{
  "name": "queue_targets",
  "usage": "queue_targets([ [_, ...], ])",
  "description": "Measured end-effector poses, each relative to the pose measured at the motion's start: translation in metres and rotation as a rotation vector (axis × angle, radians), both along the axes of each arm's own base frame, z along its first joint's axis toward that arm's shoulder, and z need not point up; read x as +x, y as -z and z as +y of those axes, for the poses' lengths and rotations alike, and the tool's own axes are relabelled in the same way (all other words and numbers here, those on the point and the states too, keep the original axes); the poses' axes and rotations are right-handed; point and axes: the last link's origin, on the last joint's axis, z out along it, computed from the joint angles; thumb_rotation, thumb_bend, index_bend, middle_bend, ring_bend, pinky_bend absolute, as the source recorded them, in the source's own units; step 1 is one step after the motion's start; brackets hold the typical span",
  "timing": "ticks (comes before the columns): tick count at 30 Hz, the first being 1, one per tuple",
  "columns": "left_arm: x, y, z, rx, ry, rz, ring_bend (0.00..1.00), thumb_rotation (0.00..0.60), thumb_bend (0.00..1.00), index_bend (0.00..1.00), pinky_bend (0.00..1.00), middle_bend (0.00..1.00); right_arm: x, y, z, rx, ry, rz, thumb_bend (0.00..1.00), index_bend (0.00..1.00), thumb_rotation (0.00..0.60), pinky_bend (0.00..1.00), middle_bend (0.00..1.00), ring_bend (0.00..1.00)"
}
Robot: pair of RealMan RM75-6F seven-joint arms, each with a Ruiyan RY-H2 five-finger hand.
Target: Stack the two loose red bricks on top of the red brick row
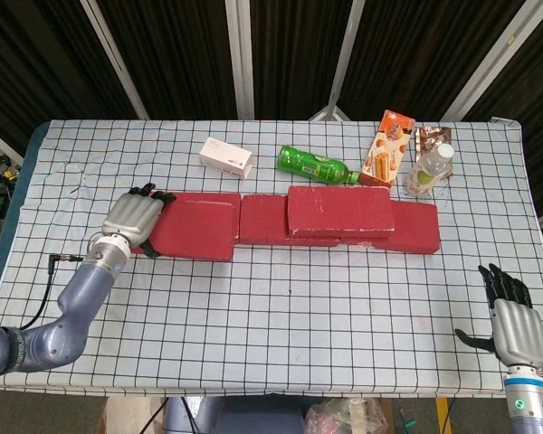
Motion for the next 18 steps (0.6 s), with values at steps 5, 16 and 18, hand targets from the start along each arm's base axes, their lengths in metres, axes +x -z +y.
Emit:
queue_targets([
  [5,0.019,0.02,0.019,0.024,0.0,0.017,0.05,0.6,0.1,0.24,0.14,0.2,-0.002,-0.002,0.0,-0.005,0.003,-0.001,0.15,0.06,0.6,0.0,0.0,0.0],
  [16,0.037,0.046,0.049,0.048,0.001,0.006,0.05,0.6,0.1,0.26,0.14,0.22,-0.009,-0.009,-0.001,-0.034,0.032,-0.004,0.15,0.06,0.6,0.0,0.0,0.0],
  [18,0.036,0.049,0.054,0.046,0.0,0.003,0.05,0.6,0.1,0.26,0.14,0.22,-0.011,-0.009,-0.002,-0.035,0.038,-0.001,0.15,0.06,0.6,0.0,0.0,0.0],
])
